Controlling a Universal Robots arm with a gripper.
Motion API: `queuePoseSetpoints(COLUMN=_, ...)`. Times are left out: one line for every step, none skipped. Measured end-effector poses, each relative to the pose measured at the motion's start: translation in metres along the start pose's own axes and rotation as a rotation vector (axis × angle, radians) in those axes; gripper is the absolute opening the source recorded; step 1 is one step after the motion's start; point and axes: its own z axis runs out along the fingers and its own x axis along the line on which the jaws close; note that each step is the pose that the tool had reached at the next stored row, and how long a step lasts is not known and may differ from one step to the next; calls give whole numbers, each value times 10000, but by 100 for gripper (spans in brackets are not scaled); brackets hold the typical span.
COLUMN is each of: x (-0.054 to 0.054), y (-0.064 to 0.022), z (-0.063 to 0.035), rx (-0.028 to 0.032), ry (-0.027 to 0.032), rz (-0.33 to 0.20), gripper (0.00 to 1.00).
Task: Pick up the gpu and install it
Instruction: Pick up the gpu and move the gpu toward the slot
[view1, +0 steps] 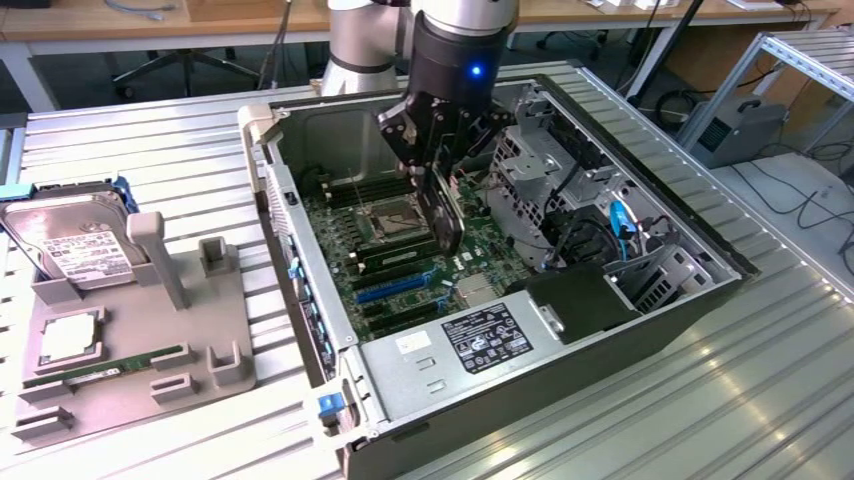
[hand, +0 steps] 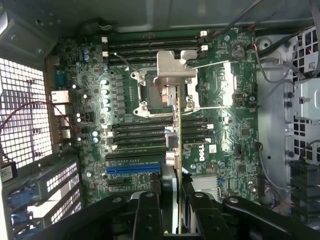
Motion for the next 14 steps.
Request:
queuePoseSetpoints(x=-2, y=0, z=9, rx=0, ry=0, rz=-1, gripper=27)
queuePoseSetpoints(x=-3, y=0, z=18, rx=0, ry=0, rz=-1, gripper=27)
queuePoseSetpoints(x=-6, y=0, z=30, rx=0, ry=0, rz=-1, gripper=27)
queuePoseSetpoints(x=-8, y=1, z=38, rx=0, ry=0, rz=-2, gripper=27)
queuePoseSetpoints(x=-10, y=1, z=47, rx=0, ry=0, rz=-1, gripper=27)
queuePoseSetpoints(x=-13, y=1, z=56, rx=0, ry=0, rz=-1, gripper=27)
queuePoseSetpoints(x=-18, y=2, z=64, rx=1, ry=0, rz=-1, gripper=27)
queuePoseSetpoints(x=-23, y=2, z=71, rx=1, ry=0, rz=-1, gripper=27)
queuePoseSetpoints(x=-36, y=3, z=82, rx=2, ry=1, rz=-1, gripper=27)
queuePoseSetpoints(x=-44, y=4, z=89, rx=1, ry=0, rz=-1, gripper=27)
queuePoseSetpoints(x=-53, y=5, z=95, rx=0, ry=0, rz=-1, gripper=27)
queuePoseSetpoints(x=-65, y=5, z=101, rx=1, ry=0, rz=-2, gripper=27)
queuePoseSetpoints(x=-75, y=6, z=107, rx=1, ry=0, rz=-2, gripper=27)
queuePoseSetpoints(x=-85, y=7, z=112, rx=0, ry=0, rz=-2, gripper=27)
